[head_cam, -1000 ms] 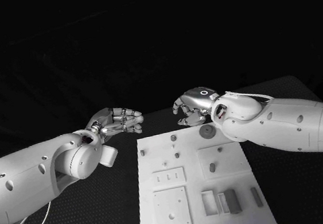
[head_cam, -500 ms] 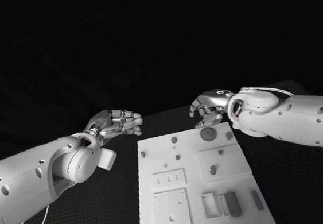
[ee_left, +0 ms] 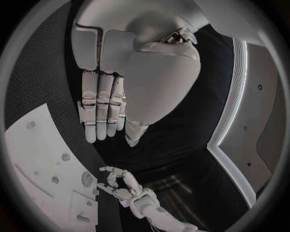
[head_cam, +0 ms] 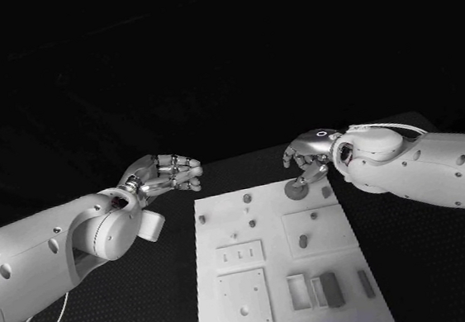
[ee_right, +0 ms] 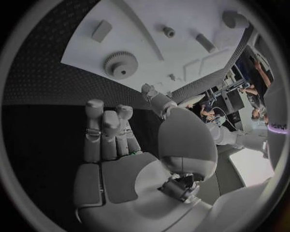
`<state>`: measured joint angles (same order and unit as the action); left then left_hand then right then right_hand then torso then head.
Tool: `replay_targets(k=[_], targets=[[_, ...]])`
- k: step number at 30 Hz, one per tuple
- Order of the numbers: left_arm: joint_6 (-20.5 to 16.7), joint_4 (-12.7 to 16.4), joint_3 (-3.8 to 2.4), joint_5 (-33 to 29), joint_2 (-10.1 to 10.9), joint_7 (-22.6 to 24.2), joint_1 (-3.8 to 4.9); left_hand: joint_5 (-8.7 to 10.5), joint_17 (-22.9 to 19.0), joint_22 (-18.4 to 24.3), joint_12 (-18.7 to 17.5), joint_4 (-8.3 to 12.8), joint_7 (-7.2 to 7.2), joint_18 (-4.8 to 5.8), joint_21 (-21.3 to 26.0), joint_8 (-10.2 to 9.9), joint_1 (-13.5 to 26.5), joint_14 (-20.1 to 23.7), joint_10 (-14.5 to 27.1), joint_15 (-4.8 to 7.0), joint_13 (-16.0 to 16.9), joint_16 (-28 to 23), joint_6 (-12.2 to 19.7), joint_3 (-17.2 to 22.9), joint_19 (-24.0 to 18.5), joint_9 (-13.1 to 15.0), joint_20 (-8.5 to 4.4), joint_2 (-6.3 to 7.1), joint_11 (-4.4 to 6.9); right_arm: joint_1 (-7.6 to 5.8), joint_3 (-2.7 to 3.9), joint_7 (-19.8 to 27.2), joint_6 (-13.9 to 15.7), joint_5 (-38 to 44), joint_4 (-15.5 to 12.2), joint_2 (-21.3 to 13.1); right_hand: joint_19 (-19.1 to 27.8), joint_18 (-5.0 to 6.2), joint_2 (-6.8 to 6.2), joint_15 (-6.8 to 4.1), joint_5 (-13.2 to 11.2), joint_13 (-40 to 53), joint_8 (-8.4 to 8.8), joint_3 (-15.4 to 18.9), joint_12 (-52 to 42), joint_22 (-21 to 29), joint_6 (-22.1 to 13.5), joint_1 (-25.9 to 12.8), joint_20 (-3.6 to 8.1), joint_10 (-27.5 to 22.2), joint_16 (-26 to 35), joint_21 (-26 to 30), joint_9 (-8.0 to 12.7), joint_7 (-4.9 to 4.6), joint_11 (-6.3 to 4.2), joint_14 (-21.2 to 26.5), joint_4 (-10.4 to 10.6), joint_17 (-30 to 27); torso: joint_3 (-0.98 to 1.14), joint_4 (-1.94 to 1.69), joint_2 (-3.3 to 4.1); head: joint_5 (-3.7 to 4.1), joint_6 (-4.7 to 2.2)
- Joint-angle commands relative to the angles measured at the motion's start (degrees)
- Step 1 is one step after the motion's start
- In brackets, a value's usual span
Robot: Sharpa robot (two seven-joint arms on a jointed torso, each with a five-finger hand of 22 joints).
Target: Assemble the parts on the task board
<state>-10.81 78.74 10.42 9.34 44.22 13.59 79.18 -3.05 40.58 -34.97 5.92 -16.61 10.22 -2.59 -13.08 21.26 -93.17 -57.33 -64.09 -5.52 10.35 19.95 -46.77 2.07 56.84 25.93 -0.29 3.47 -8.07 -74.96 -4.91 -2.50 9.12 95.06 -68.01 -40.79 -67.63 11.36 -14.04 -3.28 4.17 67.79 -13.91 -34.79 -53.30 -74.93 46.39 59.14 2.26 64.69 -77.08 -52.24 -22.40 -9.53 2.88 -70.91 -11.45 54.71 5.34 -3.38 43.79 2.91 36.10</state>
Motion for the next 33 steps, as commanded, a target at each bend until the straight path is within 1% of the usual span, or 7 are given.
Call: replay_targets(k=[1, 5, 12, 16, 19, 27, 33], targets=[[1.4, 0.0, -0.05, 0.1, -0.1, 1.2, 0.05, -0.16, 0.1, 0.1, -0.3, 0.0, 0.04, -0.75, 0.4, -0.2, 0.5, -0.4, -0.3, 0.14, 0.1, -0.3, -0.4, -0.4, 0.6, 0.0, -0.03, -0.24, 0.10, 0.21, -0.08, -0.5, -1.7, 2.0, 0.9, 0.2, 0.3, 3.64, -0.57, 0.01, 0.2, 0.1, 0.22, -0.1, -0.1, -1.0, -0.5, 0.1, -0.08, -0.4, 0.1, 0.3, 0.0, -0.06, 0.13, 0.5, 0.3, 0.1, 0.08, -0.04, 0.02, 0.15, 0.19], [1.5, -0.1, -0.05, 0.1, -0.2, 1.3, 0.03, -0.16, 0.1, 0.1, -0.4, 0.0, 0.05, -0.75, 0.4, -0.2, 0.5, -0.4, -0.3, 0.14, 0.1, -0.3, -0.4, -0.4, 0.6, -0.1, -0.03, -0.25, 0.10, 0.75, -0.18, -0.4, -1.8, 2.0, 1.5, 0.3, 0.3, 3.64, -0.44, -0.02, 0.2, 0.1, 0.20, -0.1, -0.2, -1.0, -0.6, 0.2, -0.09, -0.4, 0.0, 0.3, 0.0, -0.01, 0.08, 0.5, 0.5, 0.1, 0.09, -0.11, 0.02, 0.26, 0.29], [1.6, -0.4, -0.05, 0.1, -0.3, 1.2, -0.05, -0.15, 0.1, 0.1, -0.5, 0.0, 0.08, -0.74, 0.4, -0.3, 0.5, -0.4, -0.3, 0.13, 0.1, -0.4, -0.4, -0.5, 0.6, -0.1, -0.03, -0.27, 0.08, 1.47, -0.54, -0.2, -2.0, 2.2, 3.1, 1.2, 0.3, 3.64, -0.21, -0.10, 0.1, 0.1, 0.05, -0.1, -0.4, -1.1, -0.5, 0.3, -0.08, -0.4, -0.2, 0.2, -0.1, 0.10, -0.02, 0.4, 0.8, 0.1, 0.17, -0.16, 0.06, 0.09, 0.60], [1.6, -0.5, -0.05, 0.1, -0.3, 1.2, -0.07, -0.15, 0.1, 0.1, -0.5, 0.0, 0.09, -0.74, 0.4, -0.3, 0.5, -0.4, -0.3, 0.13, 0.1, -0.4, -0.4, -0.5, 0.6, -0.1, -0.03, -0.27, 0.07, 1.70, -0.72, 0.0, -2.2, 2.2, 3.2, 1.4, 0.2, 3.64, -0.05, -0.26, 0.1, 0.1, -0.14, 0.0, -0.6, -1.1, -0.3, 0.4, -0.08, -0.3, -0.3, 0.1, -0.2, 0.31, -0.20, 0.4, 0.9, 0.1, 0.14, -0.18, 0.04, -0.02, 0.77], [1.6, -0.6, -0.05, 0.1, -0.4, 1.2, -0.08, -0.15, 0.2, 0.1, -0.5, 0.0, 0.11, -0.73, 0.4, -0.3, 0.5, -0.4, -0.3, 0.13, 0.1, -0.4, -0.4, -0.6, 0.5, -0.1, -0.03, -0.29, 0.06, 1.85, -0.78, 0.1, -2.3, 2.2, 3.3, 1.7, 0.3, 3.64, 0.19, -0.41, 0.1, 0.1, -0.34, 0.1, -0.7, -1.2, -0.1, 0.5, -0.06, -0.2, -0.4, 0.0, -0.3, 0.47, -0.36, 0.4, 1.0, 0.1, 0.13, -0.09, 0.03, -0.20, 0.90], [1.6, -0.6, -0.05, 0.1, -0.4, 1.2, -0.10, -0.15, 0.2, 0.1, -0.6, 0.0, 0.14, -0.73, 0.4, -0.3, 0.5, -0.4, -0.3, 0.12, 0.1, -0.5, -0.3, -0.6, 0.6, -0.1, -0.03, -0.32, 0.05, 2.25, -0.98, 0.4, -2.4, 2.2, 4.9, 2.7, 0.2, 3.64, 1.30, -0.86, 0.1, -0.1, -1.07, 0.4, -1.0, -1.2, 0.6, 0.8, 0.07, 0.2, -0.6, -0.3, -0.7, 0.96, -0.83, 0.2, 1.0, 0.1, 0.20, -0.07, 0.07, -0.35, 1.06], [1.6, -0.6, -0.05, 0.1, -0.5, 1.1, -0.10, -0.15, 0.2, 0.1, -0.6, 0.0, 0.15, -0.73, 0.4, -0.3, 0.5, -0.4, -0.3, 0.12, 0.1, -0.5, -0.3, -0.6, 0.6, -0.1, -0.03, -0.35, 0.05, 2.59, -1.08, 0.5, -2.5, 2.2, 5.7, 3.1, 0.2, 3.64, 2.61, -1.05, 0.1, -0.3, -1.61, 0.6, -1.1, -1.2, 1.3, 0.8, 0.15, 0.4, -0.7, -0.5, -1.0, 1.17, -1.04, 0.1, 1.1, 0.0, 0.16, -0.11, 0.10, -0.50, 1.25]])
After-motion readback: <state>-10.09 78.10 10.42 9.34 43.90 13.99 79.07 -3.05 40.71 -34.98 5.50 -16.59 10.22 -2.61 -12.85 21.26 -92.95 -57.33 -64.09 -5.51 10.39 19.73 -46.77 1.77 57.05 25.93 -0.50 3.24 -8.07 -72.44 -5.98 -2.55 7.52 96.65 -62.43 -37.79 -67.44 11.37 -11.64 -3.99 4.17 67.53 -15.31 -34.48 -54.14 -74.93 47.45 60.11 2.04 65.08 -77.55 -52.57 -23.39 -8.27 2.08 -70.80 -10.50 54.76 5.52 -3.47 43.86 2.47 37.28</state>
